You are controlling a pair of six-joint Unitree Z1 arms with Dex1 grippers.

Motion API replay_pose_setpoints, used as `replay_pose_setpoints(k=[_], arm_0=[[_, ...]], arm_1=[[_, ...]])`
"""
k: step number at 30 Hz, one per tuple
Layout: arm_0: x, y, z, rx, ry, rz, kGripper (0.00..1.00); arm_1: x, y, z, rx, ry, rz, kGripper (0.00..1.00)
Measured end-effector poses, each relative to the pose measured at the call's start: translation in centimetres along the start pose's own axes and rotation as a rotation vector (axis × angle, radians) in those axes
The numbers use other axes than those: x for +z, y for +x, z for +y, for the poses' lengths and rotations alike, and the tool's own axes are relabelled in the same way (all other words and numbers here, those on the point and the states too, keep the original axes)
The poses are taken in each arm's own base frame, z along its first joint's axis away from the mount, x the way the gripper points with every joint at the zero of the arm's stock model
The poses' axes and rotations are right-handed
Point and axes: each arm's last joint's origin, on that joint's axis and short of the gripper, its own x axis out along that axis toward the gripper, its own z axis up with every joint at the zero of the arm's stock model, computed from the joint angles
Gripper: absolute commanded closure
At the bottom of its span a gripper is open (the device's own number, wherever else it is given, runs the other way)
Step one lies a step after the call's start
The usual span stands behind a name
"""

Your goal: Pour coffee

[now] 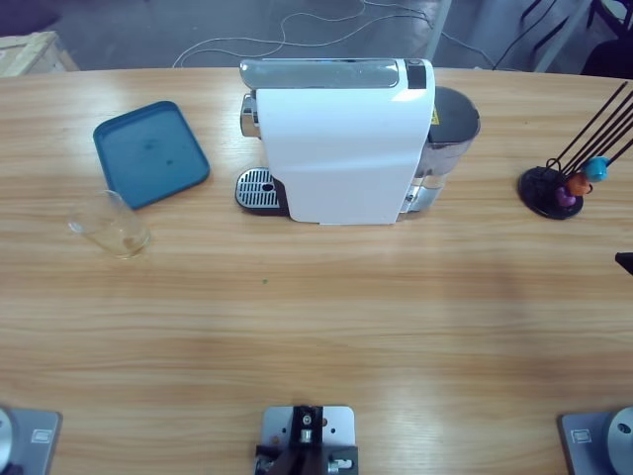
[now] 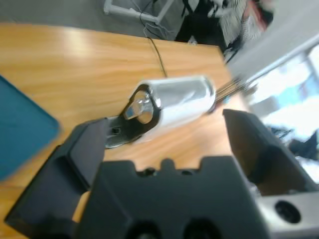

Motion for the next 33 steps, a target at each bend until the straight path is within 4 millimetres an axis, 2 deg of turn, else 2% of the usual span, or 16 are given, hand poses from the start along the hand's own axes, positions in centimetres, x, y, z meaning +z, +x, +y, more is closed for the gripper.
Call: replay_pose_setpoints(k=[5,10,13,15,19,26,27,31,32,33], arm_0=[[0.9,5.3,1.7,-0.03,-0.235,0.081,0.012],[1.3,9.6,2.8,-0.074,-0.287,0.134,0.032],[0.6,12.1,3.8,-0.108,-0.313,0.237,0.038],[0.1,13.3,4.3,-0.13,-0.331,0.298,0.081],[-0.3,14.3,5.0,-0.142,-0.346,0.344,0.147],[0.1,14.5,5.2,-0.143,-0.328,0.333,0.161],[0.1,14.5,5.3,-0.143,-0.328,0.334,0.207],[0.1,15.0,5.5,-0.135,-0.327,0.338,0.53],[0.1,15.0,5.5,-0.135,-0.32,0.335,0.659],[0.3,15.1,5.4,-0.137,-0.312,0.33,0.883]], arm_1=[[0.0,0.1,0.0,0.0,-0.001,0.005,0.0],[0.1,0.2,0.0,0.0,-0.001,0.008,0.0],[0.1,0.2,0.0,0.0,-0.001,0.008,0.0],[0.1,0.2,0.0,0.0,-0.001,0.008,0.0],[0.1,0.2,0.0,0.0,-0.001,0.008,0.0],[0.1,0.2,0.0,0.0,-0.001,0.008,0.0],[0.1,0.2,0.0,0.0,-0.001,0.008,0.0],[0.1,0.2,0.0,0.0,-0.001,0.008,0.0],[0.1,0.2,0.0,0.0,-0.001,0.008,0.0],[0.1,0.2,0.0,0.0,-0.001,0.008,0.0]])
